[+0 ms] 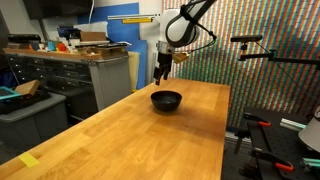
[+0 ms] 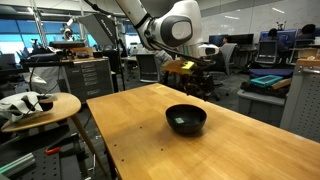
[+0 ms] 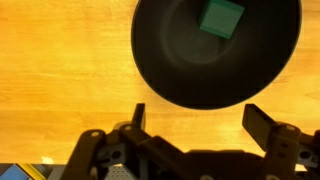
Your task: Pick up the object and put in the bowl
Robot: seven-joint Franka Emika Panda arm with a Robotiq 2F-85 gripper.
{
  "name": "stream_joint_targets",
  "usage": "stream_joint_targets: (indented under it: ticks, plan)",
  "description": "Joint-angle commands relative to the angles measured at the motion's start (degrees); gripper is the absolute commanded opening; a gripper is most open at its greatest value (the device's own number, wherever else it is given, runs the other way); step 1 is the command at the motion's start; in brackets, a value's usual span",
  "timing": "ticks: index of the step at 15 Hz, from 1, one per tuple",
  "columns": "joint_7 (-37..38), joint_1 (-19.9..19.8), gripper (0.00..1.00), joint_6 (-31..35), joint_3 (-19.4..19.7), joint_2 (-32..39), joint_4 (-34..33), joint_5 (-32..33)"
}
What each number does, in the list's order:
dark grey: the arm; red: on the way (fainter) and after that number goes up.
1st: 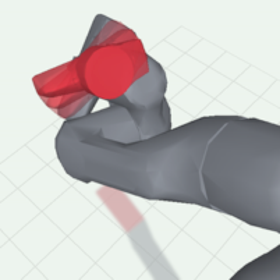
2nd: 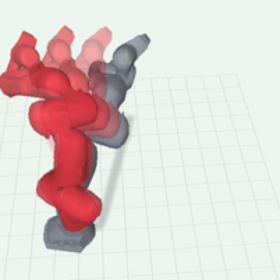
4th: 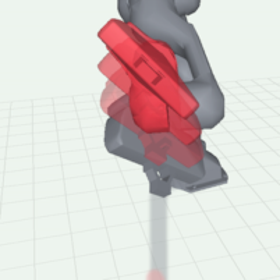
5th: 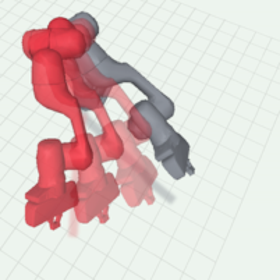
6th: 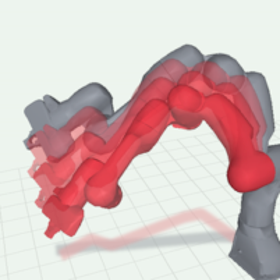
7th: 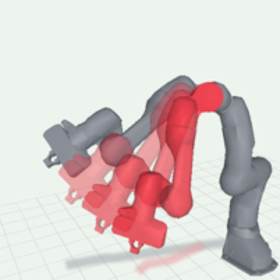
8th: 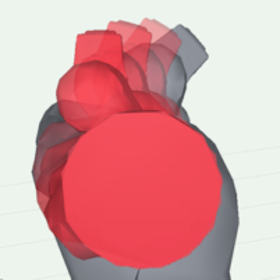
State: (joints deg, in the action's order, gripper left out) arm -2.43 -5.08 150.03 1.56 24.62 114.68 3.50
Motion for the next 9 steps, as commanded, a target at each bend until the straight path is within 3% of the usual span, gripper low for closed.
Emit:
stream_joint_targets:
  ticks: [1,6,7,9]
  plan:
    - [-0.04,0.74,1.00,-4.43,1.04,-2.26,-1.81,0.30]
    - [0.39,1.17,1.00,-9.09,1.02,-4.35,-2.47,0.46]
    - [-0.18,0.69,1.00,-6.13,0.75,-2.65,-1.96,-0.25]
    - [-0.16,0.84,1.00,-7.18,0.73,-3.28,-2.01,-0.22]
